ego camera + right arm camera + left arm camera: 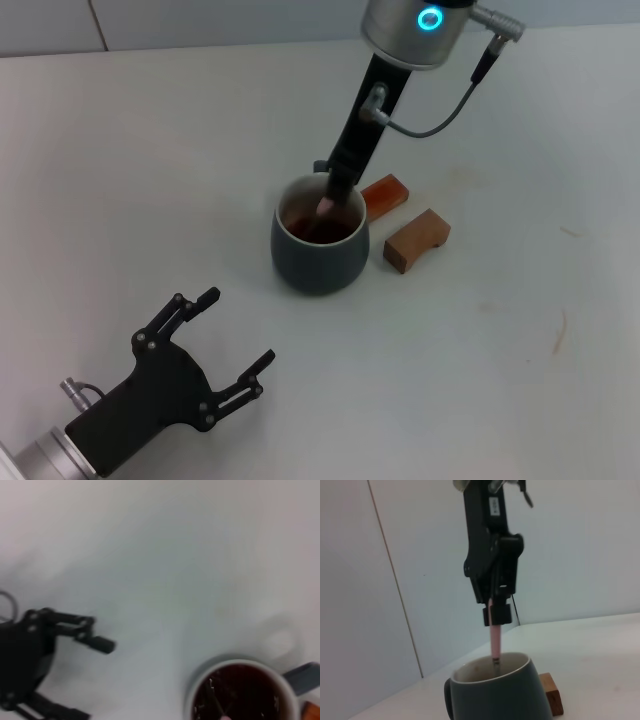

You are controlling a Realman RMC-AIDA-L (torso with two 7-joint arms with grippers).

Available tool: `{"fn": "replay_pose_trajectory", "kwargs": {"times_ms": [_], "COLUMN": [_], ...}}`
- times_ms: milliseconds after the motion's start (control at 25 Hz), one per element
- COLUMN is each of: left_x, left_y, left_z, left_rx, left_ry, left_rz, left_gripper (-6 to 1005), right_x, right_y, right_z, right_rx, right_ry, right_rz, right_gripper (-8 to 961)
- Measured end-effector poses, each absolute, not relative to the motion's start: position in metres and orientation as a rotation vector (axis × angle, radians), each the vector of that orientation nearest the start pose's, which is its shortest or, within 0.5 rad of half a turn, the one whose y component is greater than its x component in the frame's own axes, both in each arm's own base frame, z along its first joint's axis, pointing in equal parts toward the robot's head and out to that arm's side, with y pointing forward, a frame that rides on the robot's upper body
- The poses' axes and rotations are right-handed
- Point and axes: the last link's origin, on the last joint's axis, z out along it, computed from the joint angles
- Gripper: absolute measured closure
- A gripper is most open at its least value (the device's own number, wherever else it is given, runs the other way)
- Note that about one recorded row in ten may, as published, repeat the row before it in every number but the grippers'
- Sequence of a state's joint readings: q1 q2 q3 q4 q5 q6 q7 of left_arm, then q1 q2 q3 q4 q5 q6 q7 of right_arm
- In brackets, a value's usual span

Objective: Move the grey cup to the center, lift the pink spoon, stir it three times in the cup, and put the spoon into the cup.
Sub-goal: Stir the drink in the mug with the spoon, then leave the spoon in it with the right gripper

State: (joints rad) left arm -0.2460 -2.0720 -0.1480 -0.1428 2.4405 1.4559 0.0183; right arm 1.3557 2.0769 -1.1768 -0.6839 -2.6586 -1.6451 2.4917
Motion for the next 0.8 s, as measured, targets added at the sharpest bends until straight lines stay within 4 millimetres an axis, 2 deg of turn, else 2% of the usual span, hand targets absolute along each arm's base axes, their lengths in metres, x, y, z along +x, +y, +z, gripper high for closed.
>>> {"fn": "replay_pose_trajectory", "kwargs": {"times_ms": [120, 280, 480, 640, 800], "left_x": [-0.309, -0.309, -0.308, -0.308, -0.308], "left_y": [0.192, 0.193, 0.195, 0.195, 0.195], "left_z": [-0.092, -0.092, -0.093, -0.092, -0.092], "left_rx": [-2.297, -2.297, -2.299, -2.298, -2.296], "left_ry": [-0.069, -0.068, -0.06, -0.059, -0.056], "left_rz": [-0.737, -0.738, -0.739, -0.74, -0.745], "left_gripper": [140, 140, 140, 140, 140], "right_x": [0.041, 0.044, 0.031, 0.032, 0.038], "right_y": [0.41, 0.404, 0.396, 0.407, 0.407], "right_z": [-0.039, -0.037, -0.04, -0.038, -0.036], "right_rx": [-2.792, -2.798, -2.882, -2.772, -2.734], "right_ry": [0.689, 0.71, 0.69, 0.636, 0.643], "right_rz": [-0.828, -0.892, -0.84, -0.877, -0.932], "right_gripper": [830, 830, 830, 830, 822]}}
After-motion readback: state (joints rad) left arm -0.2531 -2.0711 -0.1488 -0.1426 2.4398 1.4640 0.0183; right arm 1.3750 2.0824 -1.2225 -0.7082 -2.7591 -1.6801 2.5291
